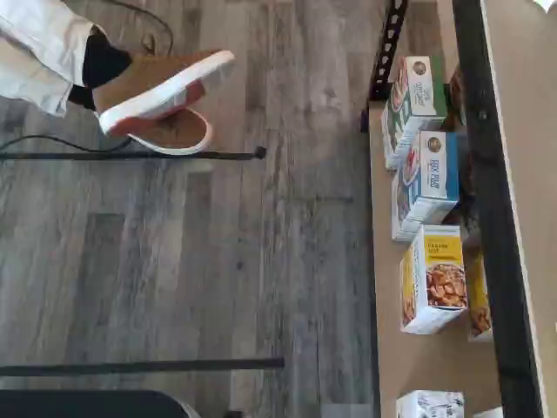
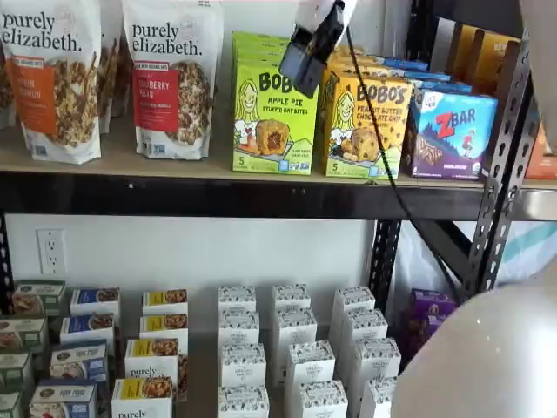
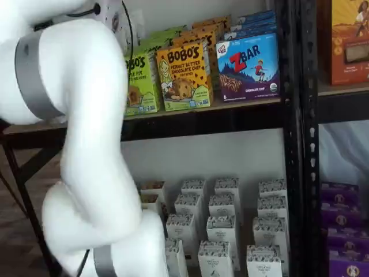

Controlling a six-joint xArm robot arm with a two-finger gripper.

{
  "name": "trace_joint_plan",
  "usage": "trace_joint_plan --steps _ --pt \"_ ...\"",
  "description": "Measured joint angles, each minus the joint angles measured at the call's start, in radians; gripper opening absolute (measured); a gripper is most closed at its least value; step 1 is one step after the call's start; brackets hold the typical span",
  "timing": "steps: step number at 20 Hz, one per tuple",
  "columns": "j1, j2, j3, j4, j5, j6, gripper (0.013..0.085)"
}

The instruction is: Pick the green box on the top shelf, the fourth from the left

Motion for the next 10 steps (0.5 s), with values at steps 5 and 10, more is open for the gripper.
trace_joint_plan --steps 5,10 --pt "-0.001 0.011 -0.009 -0.039 0.03 -0.006 0.085" --pt "-0.022 -0.008 0.022 -0.012 0.004 -0.027 0.085"
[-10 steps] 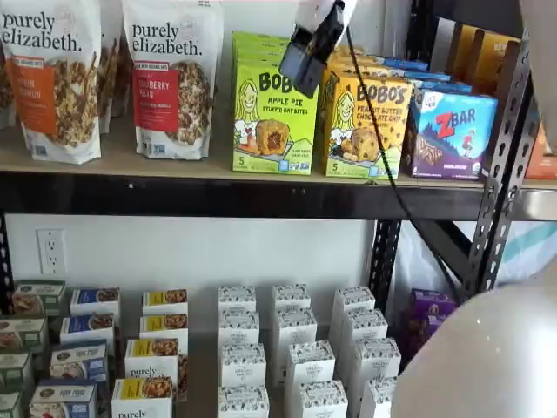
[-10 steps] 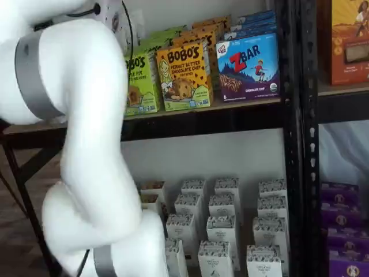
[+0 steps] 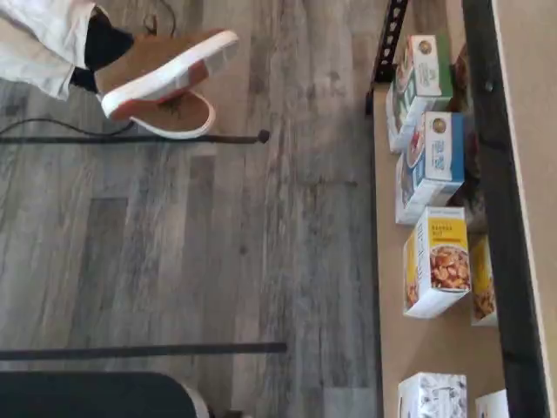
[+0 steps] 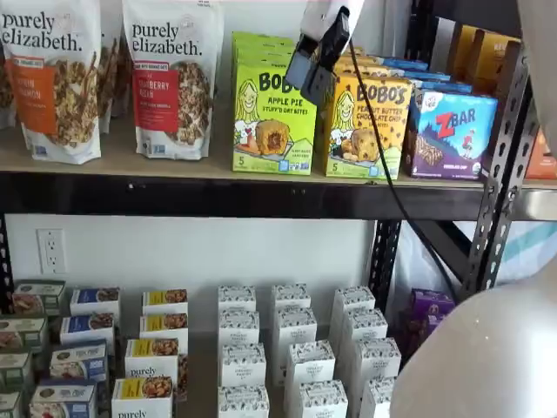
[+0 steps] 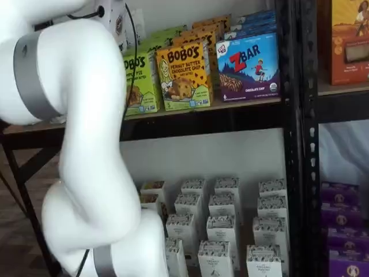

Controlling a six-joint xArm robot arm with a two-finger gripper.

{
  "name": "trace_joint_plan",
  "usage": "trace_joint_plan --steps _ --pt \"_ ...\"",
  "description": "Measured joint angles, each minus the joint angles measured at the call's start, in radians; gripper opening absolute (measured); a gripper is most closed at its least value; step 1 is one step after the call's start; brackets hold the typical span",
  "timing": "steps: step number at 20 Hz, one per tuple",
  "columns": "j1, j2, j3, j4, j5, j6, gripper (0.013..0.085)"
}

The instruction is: Pick the green box on the top shelf, the fourth from the left

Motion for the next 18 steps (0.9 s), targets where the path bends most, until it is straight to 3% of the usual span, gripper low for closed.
trace_joint_plan --steps 6,12,18 --pt "0.011 -0.036 0.052 0.002 -0.091 0.003 0.085" --pt "0.033 -0.034 0.063 -0.035 -0.16 0.015 0.085" --pt "0.013 0.011 0.023 -0.024 -0.189 -0.004 0.085"
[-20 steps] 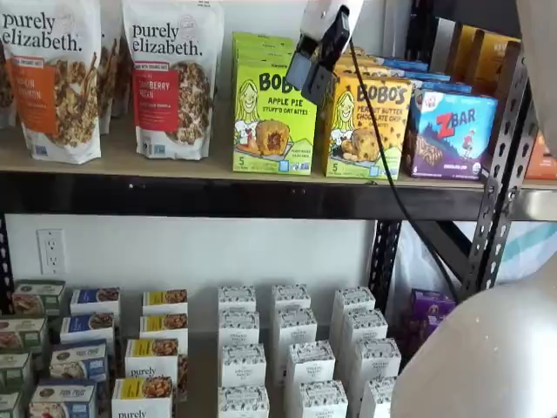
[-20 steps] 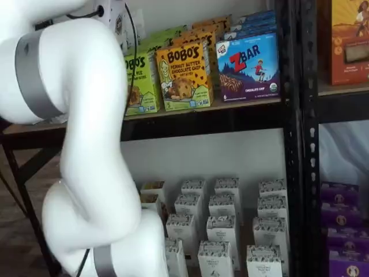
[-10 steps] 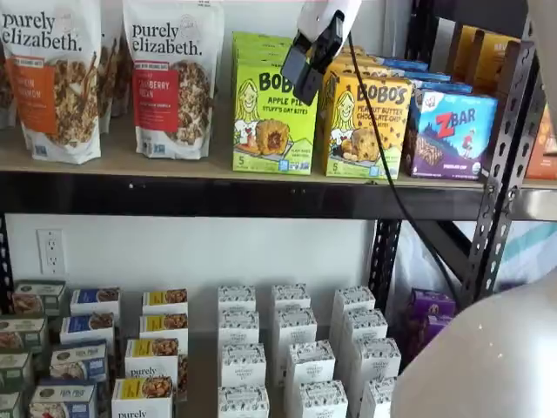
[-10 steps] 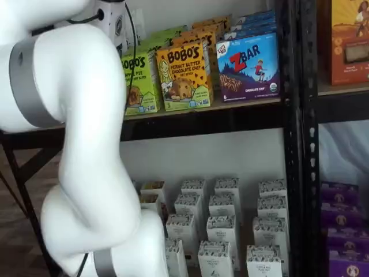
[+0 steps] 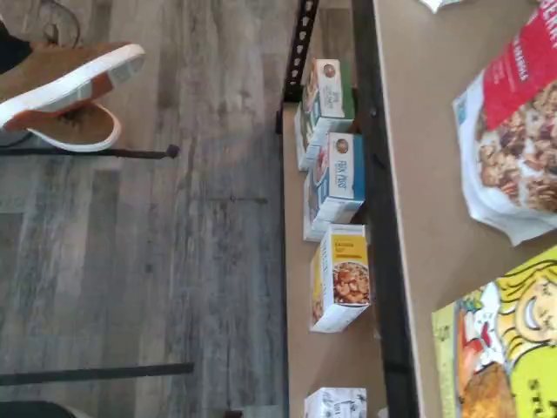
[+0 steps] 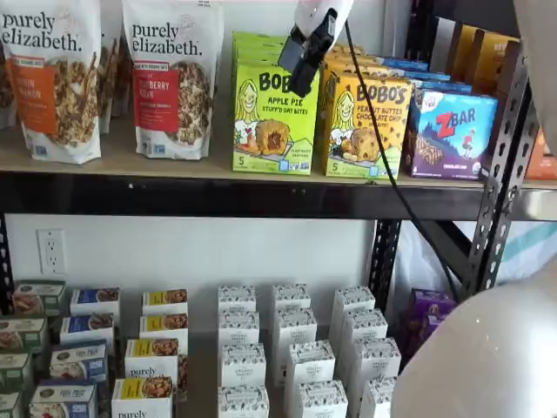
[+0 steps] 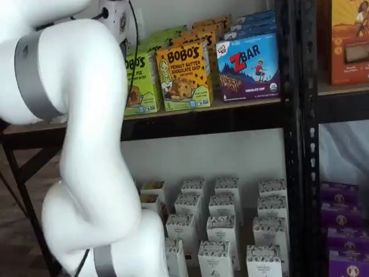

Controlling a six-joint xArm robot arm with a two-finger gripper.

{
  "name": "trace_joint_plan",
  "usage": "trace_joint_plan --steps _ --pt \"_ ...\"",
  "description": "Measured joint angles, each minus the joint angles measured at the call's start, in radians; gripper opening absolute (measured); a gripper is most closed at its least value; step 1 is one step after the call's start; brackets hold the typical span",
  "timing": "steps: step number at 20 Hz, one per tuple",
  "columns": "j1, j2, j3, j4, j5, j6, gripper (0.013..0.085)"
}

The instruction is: Pick the green box on the top shelf, the fourth from the left

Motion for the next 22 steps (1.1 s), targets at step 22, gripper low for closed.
trace_joint_plan --steps 22 --pt "0.024 0.123 -0.126 -0.013 -0.069 0.024 0.085"
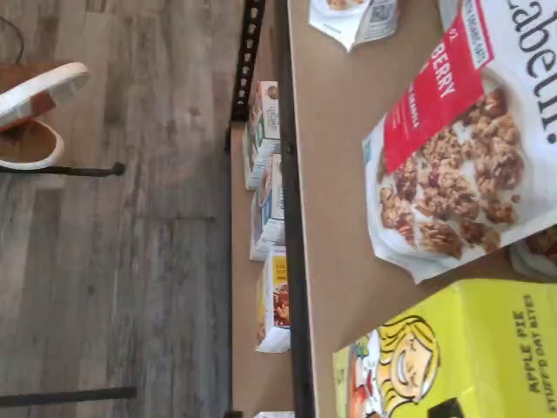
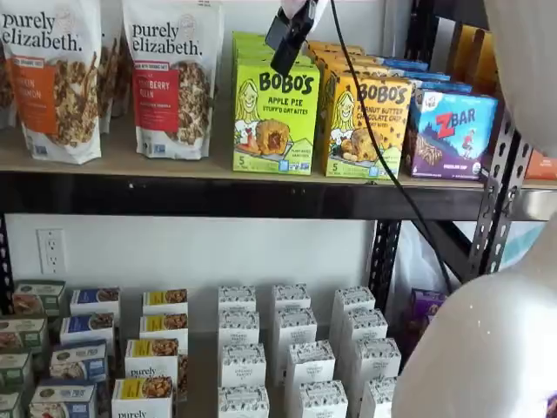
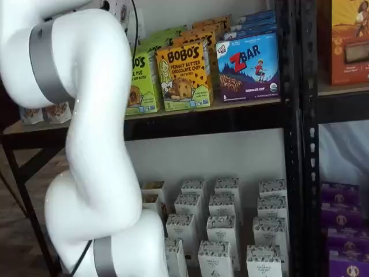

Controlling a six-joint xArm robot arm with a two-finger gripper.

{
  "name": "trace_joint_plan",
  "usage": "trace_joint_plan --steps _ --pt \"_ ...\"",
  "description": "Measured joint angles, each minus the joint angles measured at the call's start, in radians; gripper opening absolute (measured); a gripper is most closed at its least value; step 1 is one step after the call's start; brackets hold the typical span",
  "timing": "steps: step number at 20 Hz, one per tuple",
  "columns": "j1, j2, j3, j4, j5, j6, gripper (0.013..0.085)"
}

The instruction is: Pick the green box on the top shelf, the fourth from the left

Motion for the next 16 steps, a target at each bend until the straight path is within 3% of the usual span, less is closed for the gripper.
trace_joint_plan --steps 11,16 --pt "-0.006 0.04 -0.027 -0.009 -0.039 -0.01 0.085" --pt "-0.01 0.078 -0.069 -0.009 -0.018 -0.013 0.085"
